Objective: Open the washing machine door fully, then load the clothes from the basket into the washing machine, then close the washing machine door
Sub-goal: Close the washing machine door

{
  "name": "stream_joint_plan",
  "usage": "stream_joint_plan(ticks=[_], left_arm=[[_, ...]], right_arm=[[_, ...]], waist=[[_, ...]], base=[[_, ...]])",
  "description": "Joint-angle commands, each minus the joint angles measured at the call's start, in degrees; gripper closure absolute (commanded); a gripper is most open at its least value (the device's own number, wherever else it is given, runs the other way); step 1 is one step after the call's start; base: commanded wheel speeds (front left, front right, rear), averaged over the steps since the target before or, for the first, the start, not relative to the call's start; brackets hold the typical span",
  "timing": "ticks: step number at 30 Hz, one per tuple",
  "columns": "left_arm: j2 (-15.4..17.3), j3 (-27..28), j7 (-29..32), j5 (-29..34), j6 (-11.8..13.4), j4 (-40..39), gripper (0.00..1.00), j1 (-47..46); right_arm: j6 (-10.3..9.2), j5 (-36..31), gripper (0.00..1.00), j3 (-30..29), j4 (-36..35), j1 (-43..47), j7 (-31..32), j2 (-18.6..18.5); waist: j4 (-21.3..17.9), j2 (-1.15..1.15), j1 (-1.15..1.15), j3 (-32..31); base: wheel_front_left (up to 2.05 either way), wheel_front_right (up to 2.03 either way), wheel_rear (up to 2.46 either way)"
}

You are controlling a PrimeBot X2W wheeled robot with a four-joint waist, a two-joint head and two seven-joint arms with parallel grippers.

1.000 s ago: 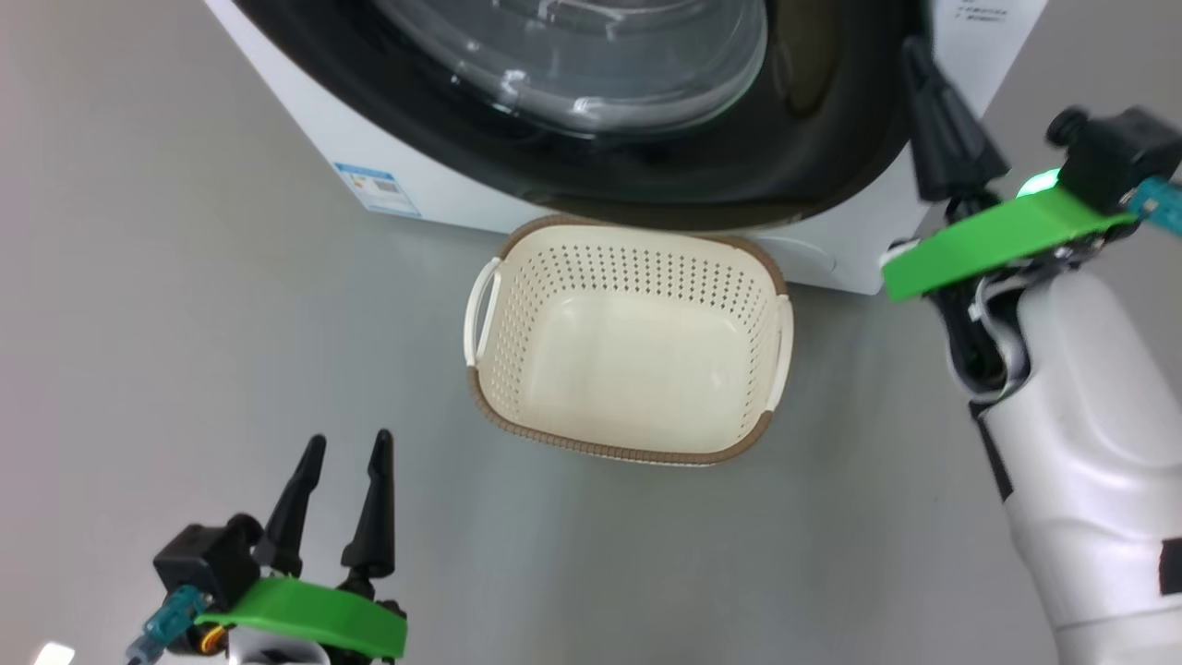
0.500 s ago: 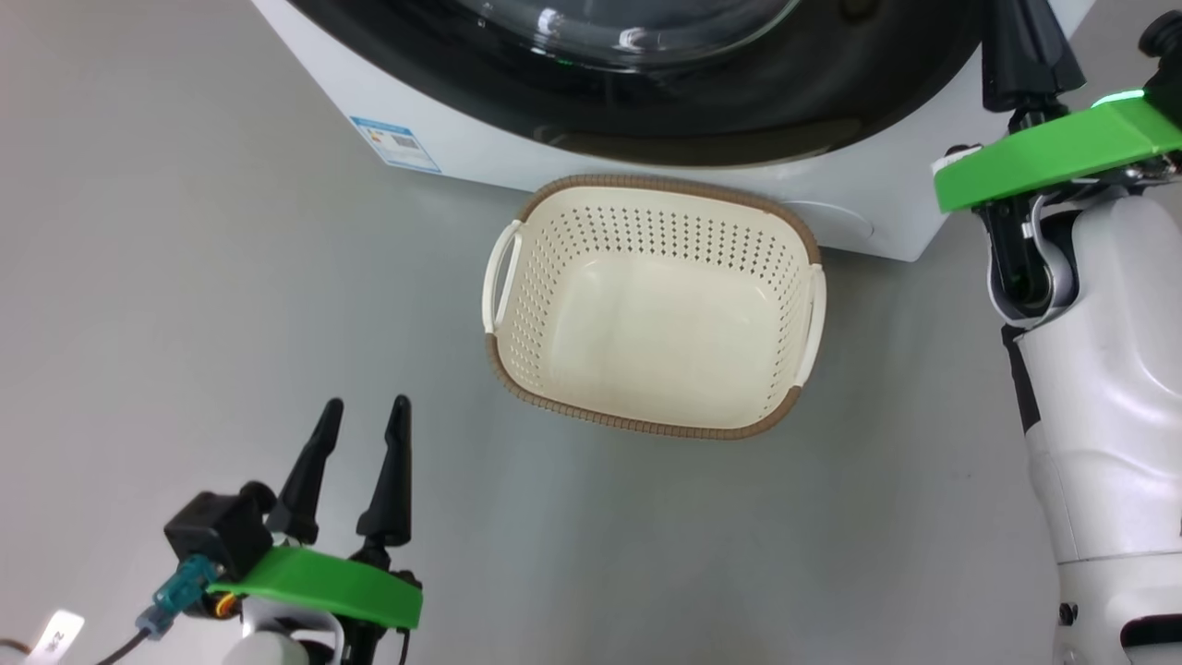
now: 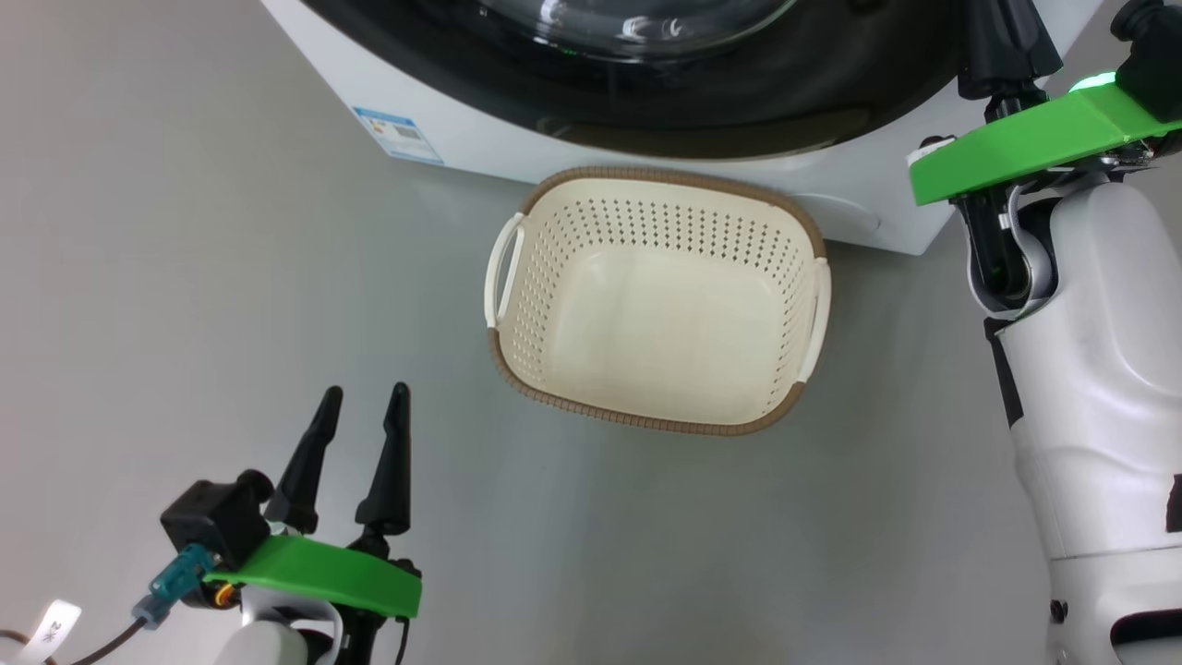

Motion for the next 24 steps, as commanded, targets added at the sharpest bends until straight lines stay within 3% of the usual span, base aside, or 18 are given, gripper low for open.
stream_joint_plan(ticks=[1, 3, 5, 6, 24], left_arm=[[1.6, 2.3, -0.4, 0.1, -0.1, -0.7, 0.00, -0.8], [1.9, 2.6, -0.4, 0.2, -0.1, -0.3, 0.00, -0.6], [2.2, 2.8, -0.4, 0.1, -0.1, 0.3, 0.00, -0.4], [2.4, 2.9, -0.4, 0.1, -0.1, 0.5, 0.00, -0.3], [7.3, 4.3, -0.4, 1.5, -0.1, 1.0, 0.00, 1.8]], right_arm=[[-0.33, 0.5, 0.94, 1.8, -2.2, 1.3, 0.2, 1.2], [-0.33, 1.0, 0.61, 2.9, -2.8, 3.2, 0.2, 1.0], [-0.33, 1.6, 0.09, 3.6, -3.4, 5.3, 0.2, 0.8], [-0.33, 1.8, 0.00, 3.8, -3.8, 6.4, 0.2, 0.7], [-0.33, 2.4, 0.00, 5.1, -5.7, 26.7, 0.2, -1.9]], waist=[[-0.7, 0.00, 0.00, -0.9], [-1.2, 0.00, 0.00, -1.7], [-1.8, 0.00, 0.00, -2.6], [-2.1, 0.00, 0.00, -3.1], [-10.2, 0.00, 0.00, -10.5]], base=[[0.00, 0.00, 0.00], [0.00, 0.00, 0.00], [0.00, 0.00, 0.00], [0.00, 0.00, 0.00], [0.00, 0.00, 0.00]])
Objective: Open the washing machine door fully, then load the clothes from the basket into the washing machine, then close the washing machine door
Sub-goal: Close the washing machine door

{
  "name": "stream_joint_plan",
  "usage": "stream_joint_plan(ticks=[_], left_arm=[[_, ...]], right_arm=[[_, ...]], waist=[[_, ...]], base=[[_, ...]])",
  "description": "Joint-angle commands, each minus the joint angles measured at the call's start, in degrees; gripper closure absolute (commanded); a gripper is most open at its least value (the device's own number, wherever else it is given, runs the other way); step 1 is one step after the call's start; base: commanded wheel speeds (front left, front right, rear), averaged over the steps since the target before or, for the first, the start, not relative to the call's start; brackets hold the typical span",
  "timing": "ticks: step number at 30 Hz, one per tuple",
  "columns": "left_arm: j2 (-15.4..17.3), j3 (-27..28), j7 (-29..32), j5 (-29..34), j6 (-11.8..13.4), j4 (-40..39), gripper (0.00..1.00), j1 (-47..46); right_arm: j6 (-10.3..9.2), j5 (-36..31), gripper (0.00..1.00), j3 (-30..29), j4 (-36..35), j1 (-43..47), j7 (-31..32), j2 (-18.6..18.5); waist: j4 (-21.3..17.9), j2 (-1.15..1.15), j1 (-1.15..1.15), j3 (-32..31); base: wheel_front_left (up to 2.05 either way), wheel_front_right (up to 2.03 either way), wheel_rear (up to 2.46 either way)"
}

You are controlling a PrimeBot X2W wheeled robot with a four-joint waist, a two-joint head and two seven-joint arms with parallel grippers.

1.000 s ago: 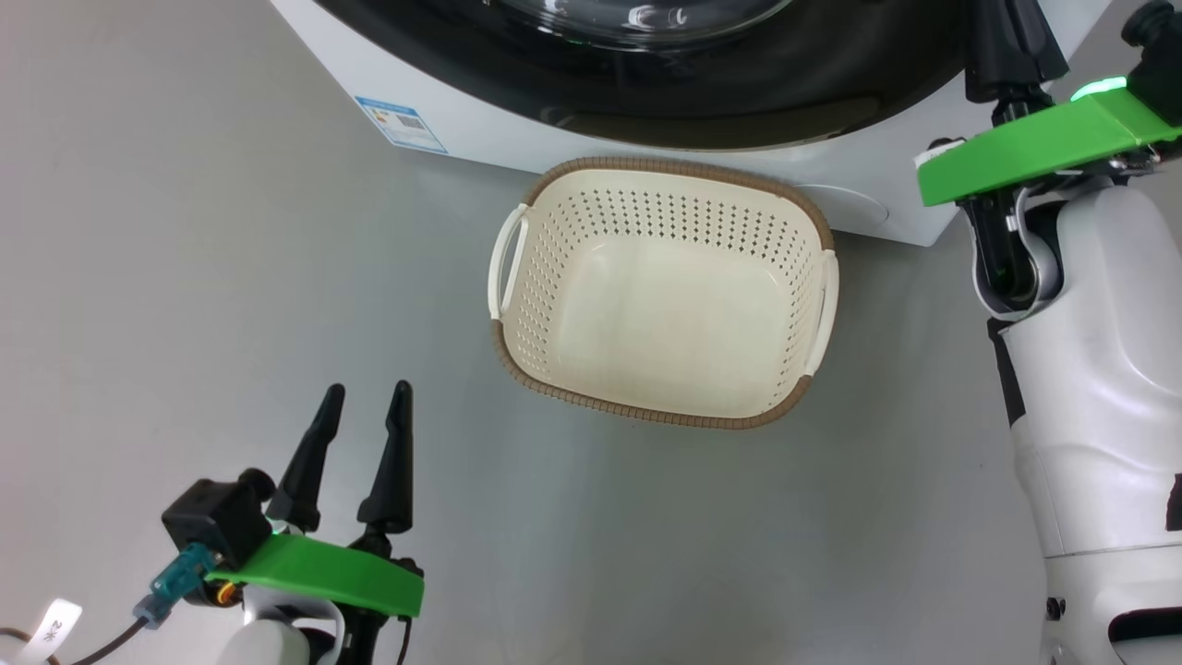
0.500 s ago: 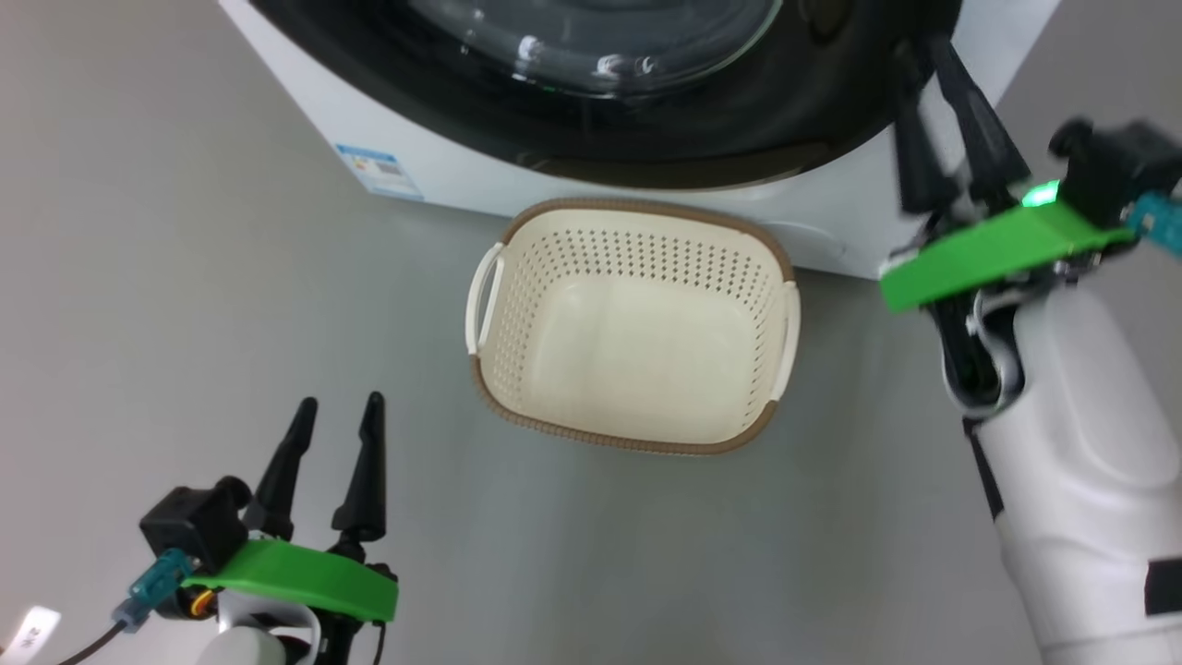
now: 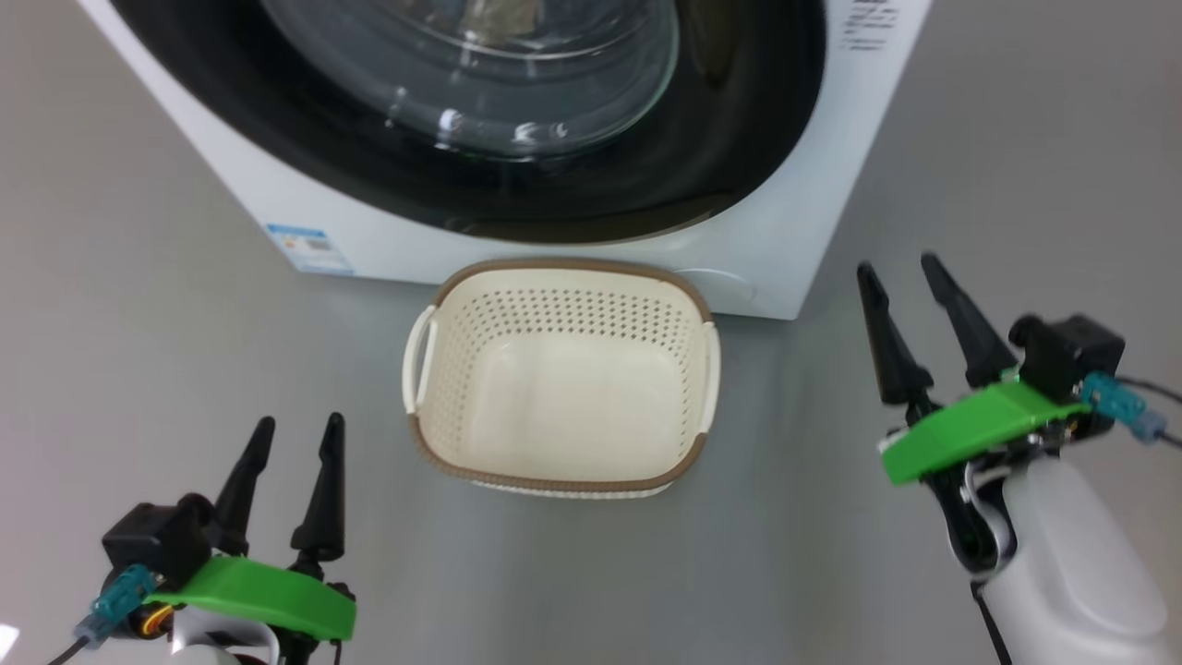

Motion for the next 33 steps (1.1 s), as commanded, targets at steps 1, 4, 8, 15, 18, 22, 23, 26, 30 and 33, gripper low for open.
stream_joint_plan(ticks=[1, 4, 8, 15, 18, 22, 23, 26, 30, 33], left_arm=[[2.1, 2.4, -0.4, 0.6, -0.1, -1.1, 0.00, 0.2], [2.4, 2.5, -0.4, 0.6, -0.1, -1.1, 0.00, 0.5], [3.1, 2.8, -0.4, 0.7, -0.1, -0.5, 0.00, 1.6], [3.7, 3.9, -0.4, 0.8, -0.1, 0.0, 0.00, 3.5], [3.9, 4.0, -0.4, 0.7, -0.1, 0.3, 0.00, 3.9], [4.1, 4.0, -0.4, 0.6, -0.1, 0.5, 0.00, 4.4], [4.2, 4.1, -0.4, 0.6, -0.1, 0.6, 0.00, 4.5], [4.1, 4.4, -0.4, 0.5, -0.1, 0.8, 0.00, 4.7], [4.2, 4.6, -0.4, 0.3, -0.1, 0.7, 0.00, 5.2], [4.4, 4.6, -0.4, 0.3, -0.1, 0.5, 0.00, 5.4]], right_arm=[[-0.33, -0.1, 0.00, 1.1, -1.6, 2.0, 0.1, 0.0], [-0.33, 0.0, 0.00, 0.7, -1.7, 3.6, 0.1, 0.0], [-0.33, -0.2, 0.00, 0.1, -2.4, 7.4, 0.1, 0.0], [-0.33, 0.0, 0.00, -0.7, -3.8, 11.8, 0.1, -0.1], [-0.33, 0.0, 0.00, -1.4, -4.1, 13.2, 0.1, -0.1], [-0.33, -0.1, 0.00, -2.2, -4.6, 14.7, 0.1, -0.3], [-0.33, -0.1, 0.00, -2.2, -4.7, 15.1, 0.1, -0.4], [-0.33, -0.1, 0.00, -2.8, -5.1, 16.4, 0.1, -0.7], [-0.33, 0.0, 0.00, -3.8, -5.6, 18.2, 0.1, -0.9], [-0.33, 0.0, 0.00, -4.3, -6.0, 19.2, 0.1, -1.0]], waist=[[-2.3, 0.00, 0.00, -1.9], [-3.1, 0.00, 0.00, -2.3], [-5.1, 0.00, 0.00, -3.7], [-7.5, 0.00, 0.00, -5.3], [-8.4, 0.00, 0.00, -5.6], [-9.3, 0.00, 0.00, -6.1], [-9.5, 0.00, 0.00, -6.2], [-9.9, 0.00, 0.00, -6.6], [-10.4, 0.00, 0.00, -7.1], [-10.7, 0.00, 0.00, -7.1]], base=[[0.00, 0.00, 0.00], [0.00, 0.00, 0.00], [0.00, 0.00, 0.00], [0.00, 0.00, 0.00], [0.00, 0.00, 0.00], [0.00, 0.00, 0.00], [0.00, 0.00, 0.00], [0.00, 0.00, 0.00], [0.00, 0.00, 0.00], [0.00, 0.00, 0.00]])
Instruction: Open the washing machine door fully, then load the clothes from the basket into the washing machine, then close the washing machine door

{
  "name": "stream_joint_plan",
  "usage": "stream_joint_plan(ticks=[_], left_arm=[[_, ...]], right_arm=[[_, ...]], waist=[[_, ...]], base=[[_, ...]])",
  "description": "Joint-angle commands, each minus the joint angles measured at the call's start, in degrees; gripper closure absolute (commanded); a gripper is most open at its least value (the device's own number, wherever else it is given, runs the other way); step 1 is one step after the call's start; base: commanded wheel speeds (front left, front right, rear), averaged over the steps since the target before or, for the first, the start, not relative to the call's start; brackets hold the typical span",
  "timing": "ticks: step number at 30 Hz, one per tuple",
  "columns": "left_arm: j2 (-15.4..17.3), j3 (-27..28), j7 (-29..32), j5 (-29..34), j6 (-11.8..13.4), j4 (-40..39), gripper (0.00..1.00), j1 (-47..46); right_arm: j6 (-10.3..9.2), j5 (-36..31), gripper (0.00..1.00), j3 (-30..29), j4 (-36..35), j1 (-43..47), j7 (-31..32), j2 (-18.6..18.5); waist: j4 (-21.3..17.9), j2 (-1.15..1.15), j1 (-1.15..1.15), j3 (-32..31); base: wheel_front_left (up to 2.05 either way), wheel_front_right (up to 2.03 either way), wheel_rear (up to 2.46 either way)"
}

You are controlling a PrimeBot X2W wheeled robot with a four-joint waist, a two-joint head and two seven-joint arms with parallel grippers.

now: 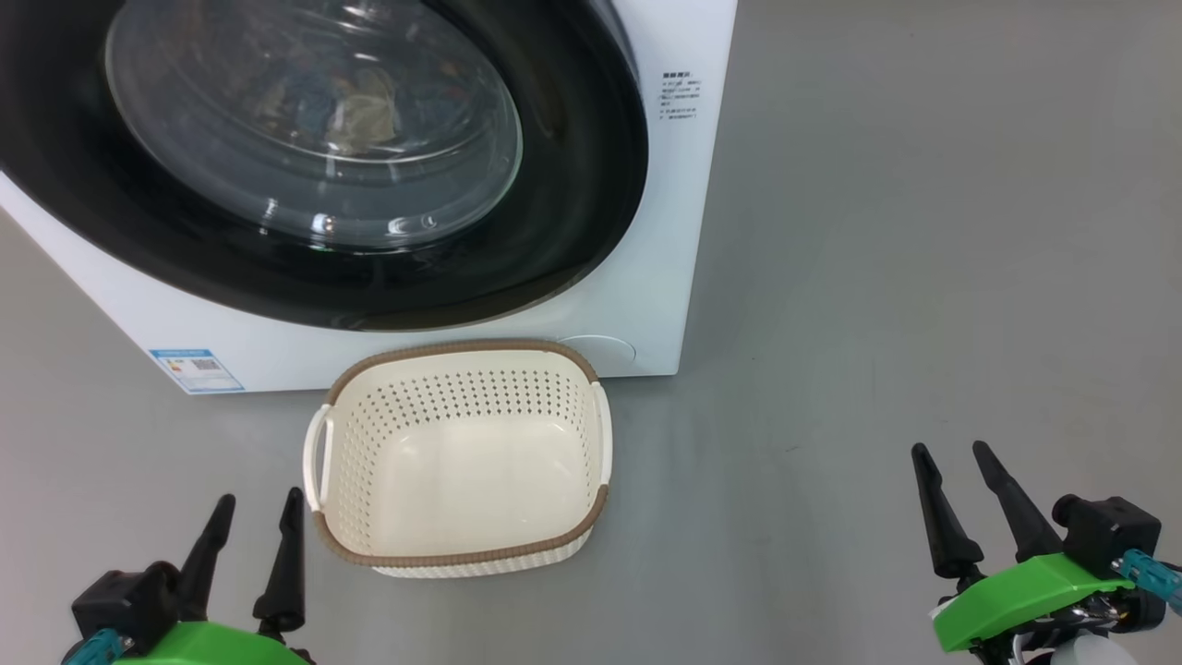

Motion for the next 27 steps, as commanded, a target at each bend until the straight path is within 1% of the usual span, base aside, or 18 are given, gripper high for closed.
stream_joint_plan(ticks=[1, 9, 27], left_arm=[[1.7, 2.4, -0.4, 0.3, -0.1, -1.1, 0.00, -0.7], [1.6, 2.9, -0.4, 0.2, -0.1, -1.0, 0.00, -0.5], [0.9, 3.5, -0.4, -0.3, -0.1, -1.2, 0.00, -0.2]], right_arm=[[-0.33, 0.0, 0.00, 0.6, -1.8, 0.6, -0.1, -0.6], [-0.33, -0.4, 0.00, -0.8, -2.5, 1.8, -0.1, 0.0], [-0.33, -0.7, 0.00, -1.0, -3.2, 1.8, -0.1, 0.5]], waist=[[-0.3, 0.00, 0.00, 0.0], [-0.6, 0.00, 0.00, 0.1], [-0.6, 0.00, 0.00, 0.1]], base=[[0.00, 0.00, 0.00], [0.00, 0.00, 0.00], [0.00, 0.00, 0.00]])
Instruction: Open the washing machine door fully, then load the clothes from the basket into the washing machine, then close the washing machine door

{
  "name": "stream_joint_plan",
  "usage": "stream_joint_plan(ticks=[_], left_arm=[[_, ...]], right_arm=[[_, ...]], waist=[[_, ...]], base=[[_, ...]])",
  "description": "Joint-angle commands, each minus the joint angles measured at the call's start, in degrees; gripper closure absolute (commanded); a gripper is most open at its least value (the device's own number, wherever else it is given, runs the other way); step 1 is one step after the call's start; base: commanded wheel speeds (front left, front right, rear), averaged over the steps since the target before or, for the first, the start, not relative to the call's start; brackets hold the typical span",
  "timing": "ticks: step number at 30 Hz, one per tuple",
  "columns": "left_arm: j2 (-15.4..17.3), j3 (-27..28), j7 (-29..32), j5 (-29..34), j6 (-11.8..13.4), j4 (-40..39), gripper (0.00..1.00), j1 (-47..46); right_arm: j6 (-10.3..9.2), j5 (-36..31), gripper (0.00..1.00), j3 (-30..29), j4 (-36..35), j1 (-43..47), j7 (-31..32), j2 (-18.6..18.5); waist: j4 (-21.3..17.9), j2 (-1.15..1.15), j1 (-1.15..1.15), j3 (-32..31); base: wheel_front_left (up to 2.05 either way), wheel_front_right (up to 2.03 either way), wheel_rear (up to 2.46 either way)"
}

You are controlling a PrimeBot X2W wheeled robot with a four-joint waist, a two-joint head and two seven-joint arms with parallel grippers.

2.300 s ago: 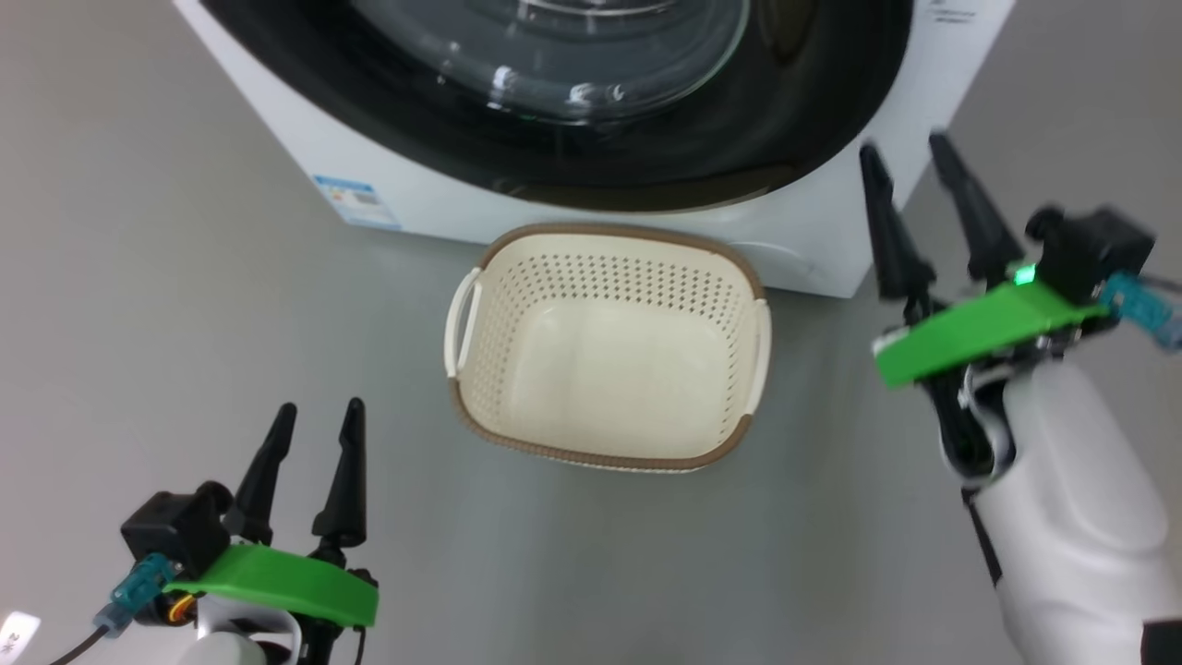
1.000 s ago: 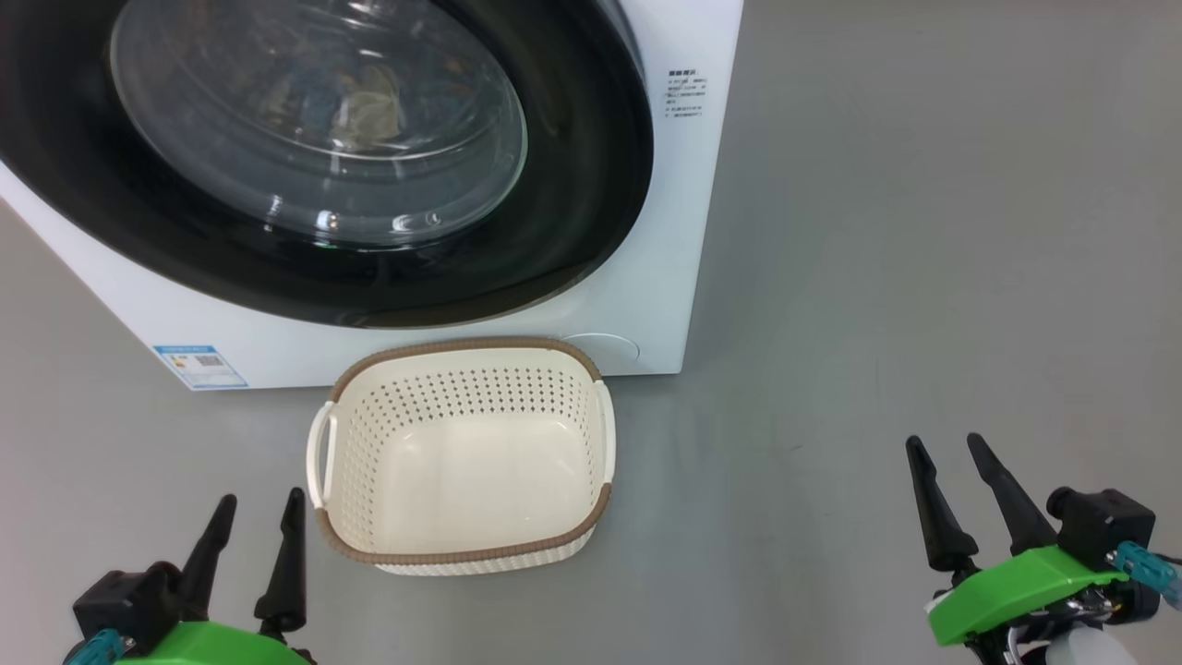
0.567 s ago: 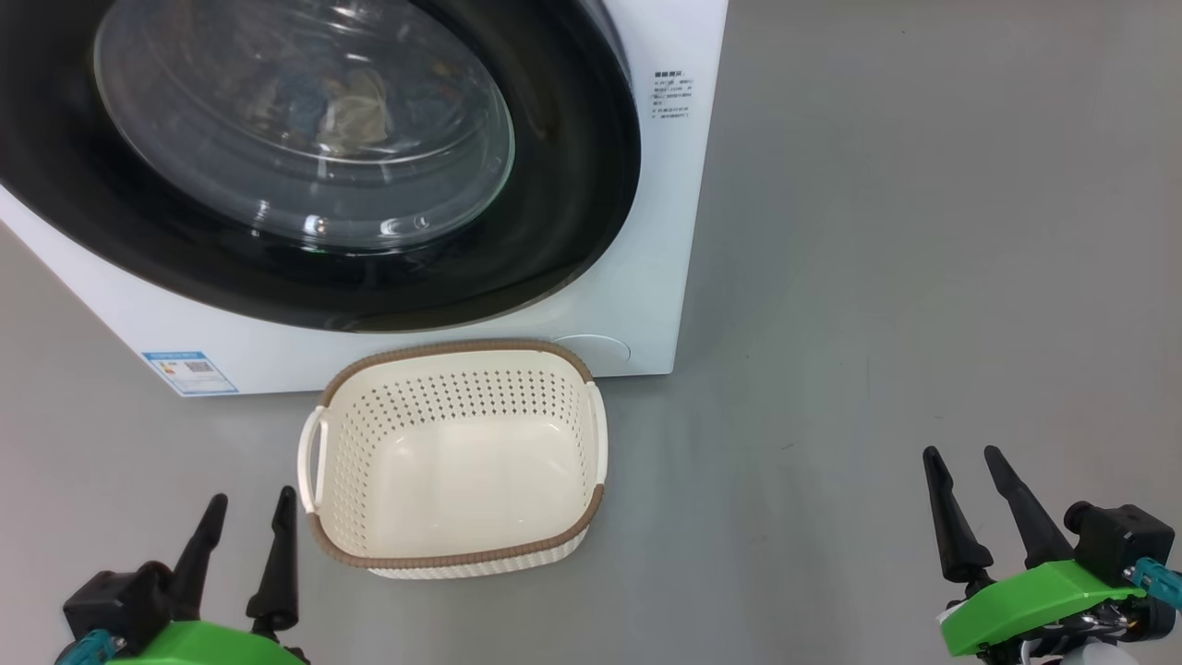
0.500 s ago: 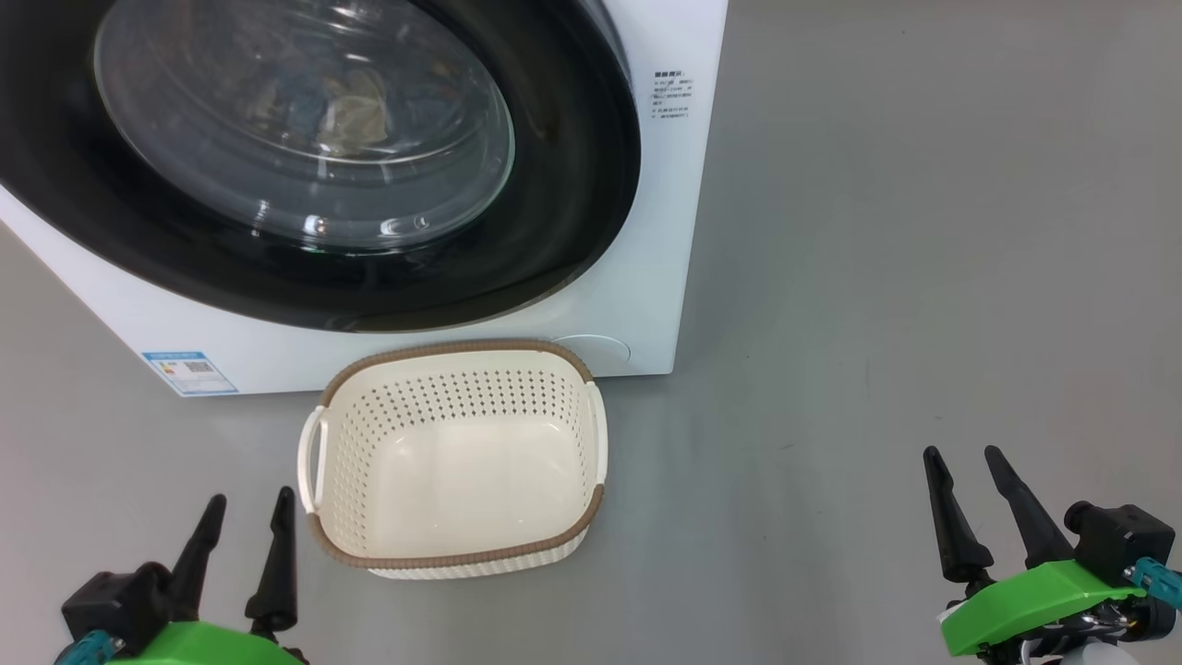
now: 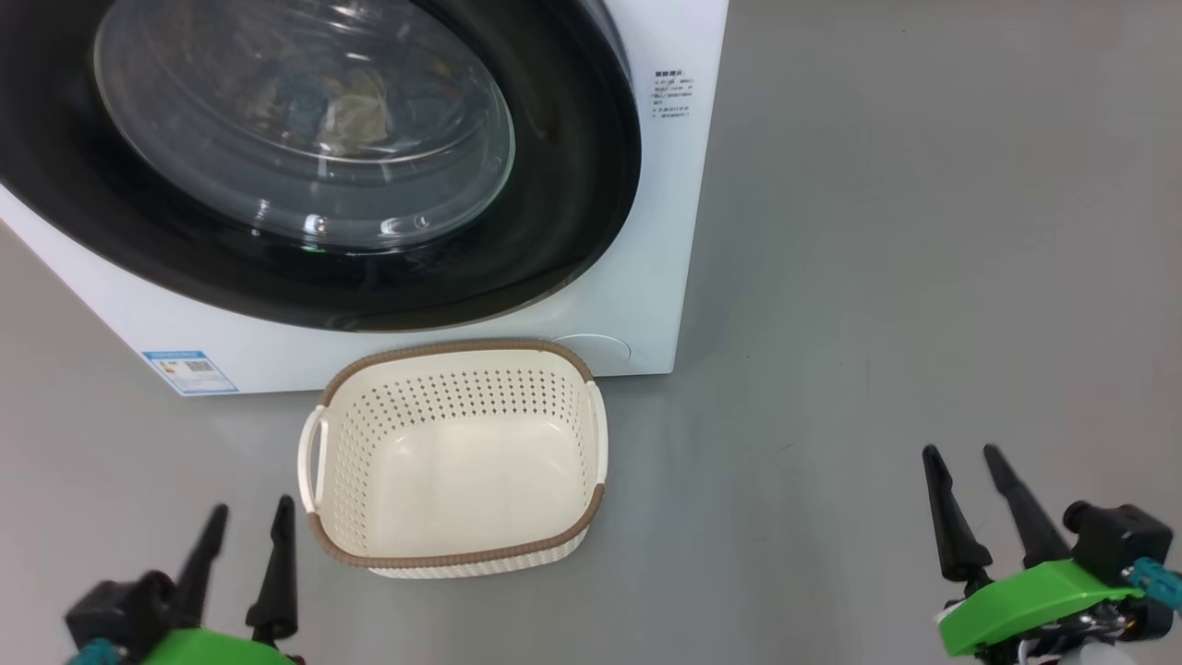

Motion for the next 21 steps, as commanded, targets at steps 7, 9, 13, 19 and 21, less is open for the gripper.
stream_joint_plan(ticks=[7, 9, 13, 19, 21], left_arm=[[-2.5, -0.7, 0.4, -1.2, 0.0, 2.5, 1.00, 0.9], [-2.5, -0.5, 0.7, -2.2, 0.0, 2.4, 1.00, 0.9], [-2.7, -0.1, 1.3, -4.4, 0.0, 2.3, 1.00, 0.9], [-2.8, 0.4, 2.2, -7.6, 0.0, 2.3, 1.00, 0.6], [-2.9, 0.6, 2.5, -8.6, 0.0, 2.3, 1.00, 0.5]], right_arm=[[0.01, 1.2, 1.00, 0.2, 3.1, 0.1, 0.5, 1.4], [0.00, 2.4, 1.00, 0.1, 2.9, 0.2, 0.9, 1.4], [-0.01, 4.7, 1.00, 0.0, 2.7, 0.2, 1.6, 1.6], [-0.03, 8.1, 1.00, -0.3, 2.4, 0.1, 2.6, 1.8], [-0.03, 9.2, 1.00, -0.3, 2.3, 0.1, 2.9, 1.8]], waist=[[0.0, 0.00, 0.01, 0.0], [0.0, 0.00, 0.05, -0.2], [-0.1, 0.00, 0.11, -0.6], [-0.1, 0.00, 0.01, -0.8], [-0.1, 0.00, 0.01, -0.9]], base=[[0.00, 0.00, 0.00], [0.00, 0.00, 0.00], [0.00, 0.00, 0.00], [0.00, 0.00, 0.00], [0.00, 0.00, 0.00]])
